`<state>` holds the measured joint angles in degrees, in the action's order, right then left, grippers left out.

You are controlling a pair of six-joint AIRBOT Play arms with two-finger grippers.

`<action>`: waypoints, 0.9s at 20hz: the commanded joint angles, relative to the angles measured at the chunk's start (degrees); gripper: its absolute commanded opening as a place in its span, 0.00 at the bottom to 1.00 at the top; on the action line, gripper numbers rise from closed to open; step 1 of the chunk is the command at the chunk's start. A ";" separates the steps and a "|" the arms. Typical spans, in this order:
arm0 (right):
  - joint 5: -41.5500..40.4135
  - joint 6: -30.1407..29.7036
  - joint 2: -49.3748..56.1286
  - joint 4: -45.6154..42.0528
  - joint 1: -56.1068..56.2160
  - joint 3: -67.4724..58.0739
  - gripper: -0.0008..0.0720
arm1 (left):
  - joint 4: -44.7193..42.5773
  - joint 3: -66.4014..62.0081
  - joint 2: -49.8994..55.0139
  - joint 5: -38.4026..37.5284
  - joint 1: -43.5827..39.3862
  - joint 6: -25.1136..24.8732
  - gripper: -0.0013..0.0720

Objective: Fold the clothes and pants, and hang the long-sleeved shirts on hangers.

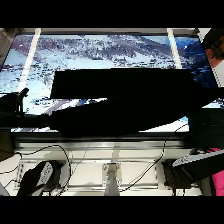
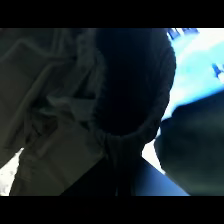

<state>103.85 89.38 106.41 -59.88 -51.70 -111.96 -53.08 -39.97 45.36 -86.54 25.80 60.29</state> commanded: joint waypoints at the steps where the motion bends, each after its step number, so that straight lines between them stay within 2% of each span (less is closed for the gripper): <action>1: 1.77 0.37 -7.93 -3.96 -1.95 3.37 0.03 | 0.92 -0.11 -7.58 -8.33 0.00 -1.40 0.03; 3: 1.77 1.66 -11.45 -3.72 -2.21 3.65 0.03 | 2.60 -0.13 -10.54 -7.08 -0.04 -1.14 0.02; 5: 1.68 3.85 -13.25 0.48 -2.19 3.43 0.04 | 6.34 -0.59 -9.75 0.87 0.00 -1.20 0.02; 7: 0.37 5.95 -12.70 4.02 -2.16 2.23 0.04 | 8.90 -2.54 -4.59 10.64 0.00 -1.18 0.02; 10: -6.29 11.69 -10.62 7.19 -2.08 1.99 0.04 | 18.38 -9.68 10.21 20.22 0.00 -1.95 0.02; 15: -17.84 25.59 -5.90 6.75 0.55 1.99 0.03 | 44.19 -24.55 37.13 24.68 -1.16 -4.28 0.02; 18: -27.04 31.52 -4.28 4.96 5.07 1.99 0.03 | 52.33 -32.33 47.98 28.24 -5.07 -5.55 0.02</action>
<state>86.21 113.27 100.47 -53.82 -49.69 -109.91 -12.58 -65.19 82.46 -62.65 23.31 56.27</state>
